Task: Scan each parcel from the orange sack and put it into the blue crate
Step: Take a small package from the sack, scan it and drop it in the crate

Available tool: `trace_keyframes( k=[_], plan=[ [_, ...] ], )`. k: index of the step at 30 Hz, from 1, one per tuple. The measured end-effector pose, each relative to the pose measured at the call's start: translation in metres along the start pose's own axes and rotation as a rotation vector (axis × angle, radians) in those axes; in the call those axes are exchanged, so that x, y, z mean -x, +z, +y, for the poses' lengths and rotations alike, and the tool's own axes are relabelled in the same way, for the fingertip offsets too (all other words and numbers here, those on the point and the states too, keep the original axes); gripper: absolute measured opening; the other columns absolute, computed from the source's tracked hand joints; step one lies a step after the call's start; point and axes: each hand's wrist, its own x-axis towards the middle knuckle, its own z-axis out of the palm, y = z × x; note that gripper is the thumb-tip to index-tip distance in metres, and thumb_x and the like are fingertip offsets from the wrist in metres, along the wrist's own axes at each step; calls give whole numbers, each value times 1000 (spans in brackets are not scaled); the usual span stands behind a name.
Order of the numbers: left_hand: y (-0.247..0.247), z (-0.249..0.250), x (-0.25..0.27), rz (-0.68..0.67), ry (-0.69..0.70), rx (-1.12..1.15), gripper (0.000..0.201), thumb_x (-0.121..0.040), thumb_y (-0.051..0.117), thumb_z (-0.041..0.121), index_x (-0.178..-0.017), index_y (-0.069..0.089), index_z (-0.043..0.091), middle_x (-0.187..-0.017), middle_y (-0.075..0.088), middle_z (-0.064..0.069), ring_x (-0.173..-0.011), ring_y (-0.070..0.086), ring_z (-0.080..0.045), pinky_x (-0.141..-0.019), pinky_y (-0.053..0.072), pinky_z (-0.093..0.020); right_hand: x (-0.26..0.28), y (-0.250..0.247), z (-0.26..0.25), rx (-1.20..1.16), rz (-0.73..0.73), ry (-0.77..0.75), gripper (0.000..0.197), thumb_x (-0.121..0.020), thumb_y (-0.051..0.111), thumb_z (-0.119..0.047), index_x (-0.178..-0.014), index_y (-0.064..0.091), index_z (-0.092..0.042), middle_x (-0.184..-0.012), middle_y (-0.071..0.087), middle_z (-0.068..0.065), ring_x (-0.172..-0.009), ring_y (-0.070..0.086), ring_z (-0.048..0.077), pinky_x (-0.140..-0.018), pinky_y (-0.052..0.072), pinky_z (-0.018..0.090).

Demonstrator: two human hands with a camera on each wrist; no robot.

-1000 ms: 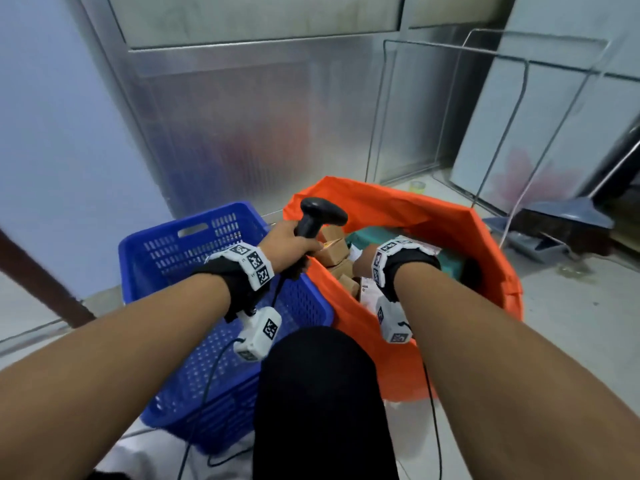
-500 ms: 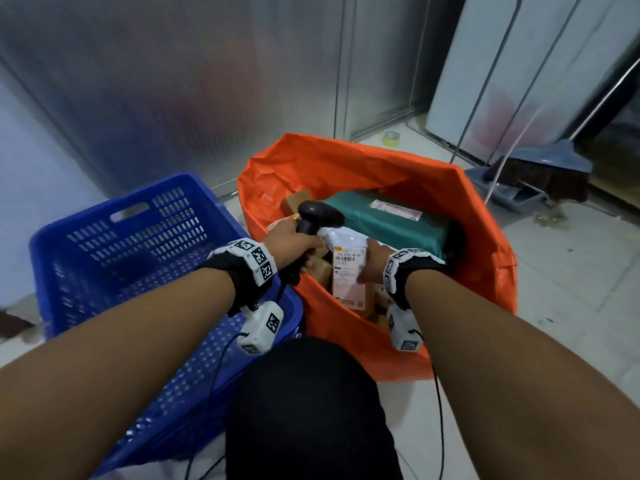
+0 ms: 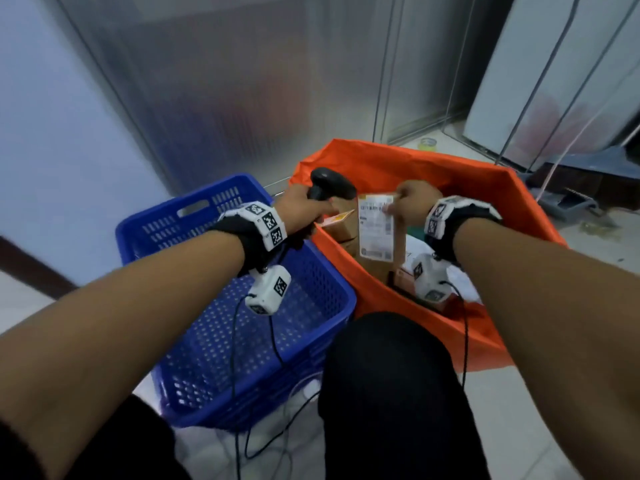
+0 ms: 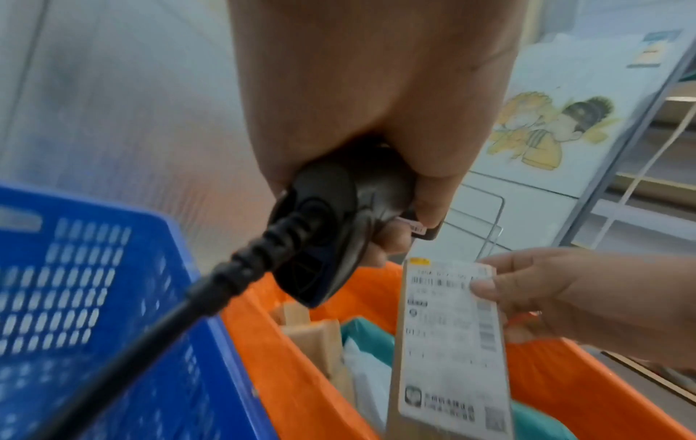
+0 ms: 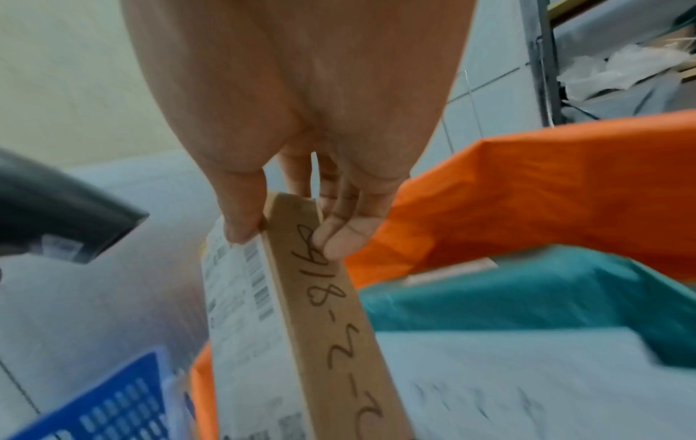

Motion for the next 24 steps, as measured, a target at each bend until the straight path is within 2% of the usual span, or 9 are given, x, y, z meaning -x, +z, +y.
trace_keyframes(
  k=[2, 5, 8, 10, 14, 18, 20, 22, 24],
  plan=[
    [-29, 2, 11, 65, 49, 48, 23, -91, 73, 22, -77, 59, 10, -63, 61, -6, -47, 56, -23, -52, 49, -32, -1, -8, -37, -108, 50, -79, 31, -80, 79, -35, -91, 66, -10, -93, 69, 6, -92, 66, 28, -89, 54, 42],
    [-64, -4, 30, 190, 94, 182, 21, -96, 68, 17, -80, 57, 8, -60, 58, -5, -46, 53, -21, -49, 48, -31, -5, 2, -95, -298, 87, -140, 35, -80, 80, -32, -105, 69, -9, -100, 70, 5, -91, 64, 23, -93, 52, 39],
    [-91, -22, 53, 299, 121, 304, 23, -97, 66, 12, -76, 57, 8, -56, 56, -5, -42, 52, -17, -45, 46, -27, 4, 32, -147, -485, 9, -140, 53, -78, 81, -29, -125, 61, -12, -112, 69, 8, -89, 65, 24, -84, 57, 42],
    [-110, -41, 67, 367, 114, 357, 22, -96, 68, 14, -76, 60, 8, -54, 58, -2, -42, 53, -16, -45, 46, -28, 13, 63, -172, -559, -41, -121, 57, -80, 80, -25, -128, 53, -12, -115, 67, 9, -99, 67, 27, -88, 57, 47],
    [-139, -92, 96, 501, 8, 489, 16, -95, 69, 17, -87, 63, 5, -62, 57, -7, -45, 52, -19, -46, 47, -29, 34, 130, -188, -694, -49, -175, 42, -77, 81, -17, -113, 59, -15, -100, 67, 1, -101, 68, 28, -91, 56, 52],
    [-150, -128, 117, 451, -92, 552, 16, -96, 69, 18, -90, 61, 6, -65, 57, -9, -43, 52, -17, -46, 49, -28, 46, 166, -177, -605, -93, -211, 20, -81, 78, -13, -84, 63, -24, -86, 70, -6, -91, 71, 23, -87, 58, 48],
    [-153, -134, 125, 439, -109, 499, 16, -96, 68, 19, -89, 62, 6, -66, 60, -9, -46, 54, -17, -48, 50, -28, 43, 167, -187, -551, -86, -246, 14, -77, 80, -23, -78, 66, -21, -83, 74, 0, -85, 73, 24, -81, 60, 49],
    [-155, -135, 127, 445, -107, 468, 17, -97, 67, 19, -88, 63, 5, -68, 60, -10, -48, 54, -17, -47, 50, -26, 34, 160, -200, -530, -51, -273, 19, -67, 79, -37, -70, 67, -22, -81, 75, 1, -83, 74, 25, -77, 60, 50],
    [-155, -132, 129, 459, -89, 431, 18, -97, 67, 19, -89, 63, 4, -67, 60, -11, -47, 53, -17, -45, 50, -25, 28, 151, -213, -490, -34, -305, 20, -68, 81, -37, -67, 66, -24, -81, 75, 0, -86, 74, 26, -78, 61, 50]
  ],
)
